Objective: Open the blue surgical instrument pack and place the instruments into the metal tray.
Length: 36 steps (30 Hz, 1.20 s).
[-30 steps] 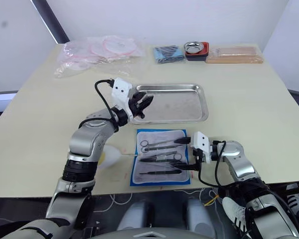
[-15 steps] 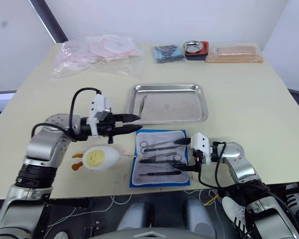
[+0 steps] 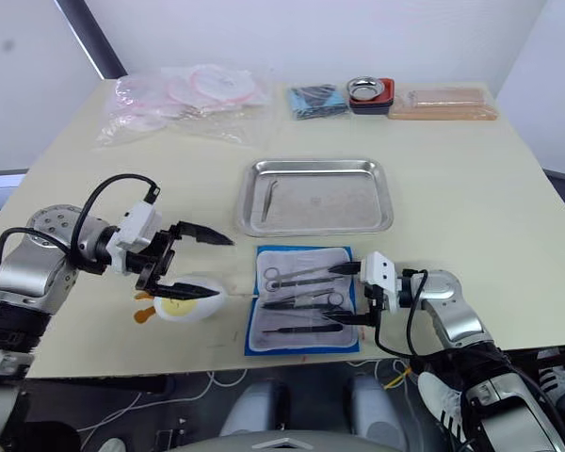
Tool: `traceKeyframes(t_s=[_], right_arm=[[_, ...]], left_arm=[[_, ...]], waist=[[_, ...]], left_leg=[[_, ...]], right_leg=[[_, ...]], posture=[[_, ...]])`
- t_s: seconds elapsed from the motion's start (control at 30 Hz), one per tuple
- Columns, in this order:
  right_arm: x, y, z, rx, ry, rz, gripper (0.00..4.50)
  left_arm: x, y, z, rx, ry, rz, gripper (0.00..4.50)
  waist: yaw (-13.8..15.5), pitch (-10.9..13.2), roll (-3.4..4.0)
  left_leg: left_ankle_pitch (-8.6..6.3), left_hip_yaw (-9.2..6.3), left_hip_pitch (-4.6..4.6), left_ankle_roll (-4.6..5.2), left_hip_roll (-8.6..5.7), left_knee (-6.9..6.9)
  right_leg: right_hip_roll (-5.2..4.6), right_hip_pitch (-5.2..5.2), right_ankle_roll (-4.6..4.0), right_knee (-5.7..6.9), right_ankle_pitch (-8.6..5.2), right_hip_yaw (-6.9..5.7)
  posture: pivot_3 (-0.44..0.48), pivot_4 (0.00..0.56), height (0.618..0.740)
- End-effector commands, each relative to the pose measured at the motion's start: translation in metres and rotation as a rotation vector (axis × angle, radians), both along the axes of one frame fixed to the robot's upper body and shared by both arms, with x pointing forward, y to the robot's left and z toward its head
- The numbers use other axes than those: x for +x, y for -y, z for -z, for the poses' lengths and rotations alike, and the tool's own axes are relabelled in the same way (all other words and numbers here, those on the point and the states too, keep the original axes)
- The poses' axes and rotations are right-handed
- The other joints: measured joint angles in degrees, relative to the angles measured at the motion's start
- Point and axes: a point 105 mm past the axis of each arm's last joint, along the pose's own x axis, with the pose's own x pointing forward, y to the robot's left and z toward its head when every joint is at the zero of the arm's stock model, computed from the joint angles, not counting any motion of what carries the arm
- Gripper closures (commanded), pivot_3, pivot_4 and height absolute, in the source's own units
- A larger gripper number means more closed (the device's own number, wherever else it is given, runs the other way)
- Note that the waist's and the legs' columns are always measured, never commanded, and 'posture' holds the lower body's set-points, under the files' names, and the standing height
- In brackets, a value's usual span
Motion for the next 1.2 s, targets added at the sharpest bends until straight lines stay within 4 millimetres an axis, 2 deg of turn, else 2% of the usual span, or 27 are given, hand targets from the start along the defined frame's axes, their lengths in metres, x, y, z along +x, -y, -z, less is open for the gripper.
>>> traceKeyframes(t_s=[0.03,0.47,0.7,0.8,0.93,1.2], right_arm=[[-0.02,0.014,0.051,-0.144,-0.185,0.028,0.0],[-0.021,0.014,0.051,-0.141,-0.185,0.033,0.0],[-0.019,0.014,0.051,-0.142,-0.18,0.036,0.0],[-0.018,0.013,0.05,-0.14,-0.177,0.038,0.0],[-0.017,0.013,0.05,-0.14,-0.176,0.041,0.0],[-0.017,0.013,0.05,-0.14,-0.173,0.046,0.0]], left_arm=[[-0.008,0.004,-0.008,-0.021,0.018,0.103,0.02],[0.01,0.022,0.009,-0.004,0.064,0.083,0.02],[0.027,0.052,0.019,-0.03,0.043,0.0,0.02],[0.032,0.062,0.022,-0.037,0.025,-0.014,0.83],[0.039,0.069,0.032,-0.009,0.049,-0.038,2.65],[0.041,0.073,0.053,0.023,0.024,-0.063,2.65]], waist=[[0.06,0.02,0.03],[0.25,-0.02,-0.03],[0.29,-0.13,-0.19],[0.29,-0.16,-0.25],[0.15,-0.18,-0.21],[0.18,-0.19,-0.22]], left_leg=[[0.0,0.01,0.0,0.0,0.0,0.0],[0.01,0.07,0.0,0.01,-0.03,0.06],[0.01,0.03,0.01,0.01,-0.12,0.07],[0.01,0.02,0.0,0.01,-0.13,0.14],[0.01,0.02,0.03,0.01,-0.15,0.15],[0.01,0.02,0.04,0.01,-0.15,0.18]], right_leg=[[-0.01,0.01,0.0,0.0,0.0,0.0],[0.53,0.02,0.04,0.01,-0.02,0.04],[0.57,0.03,0.03,0.03,0.0,0.05],[0.59,0.05,0.04,0.07,0.0,0.04],[0.62,0.05,0.03,0.11,0.0,0.06],[0.62,0.05,0.02,0.17,0.01,0.08]], posture=[[0.0,0.15,0.74],[0.0,0.15,0.74],[0.0,0.15,0.74],[0.0,0.15,0.74],[0.0,0.15,0.74],[0.0,0.15,0.74]])
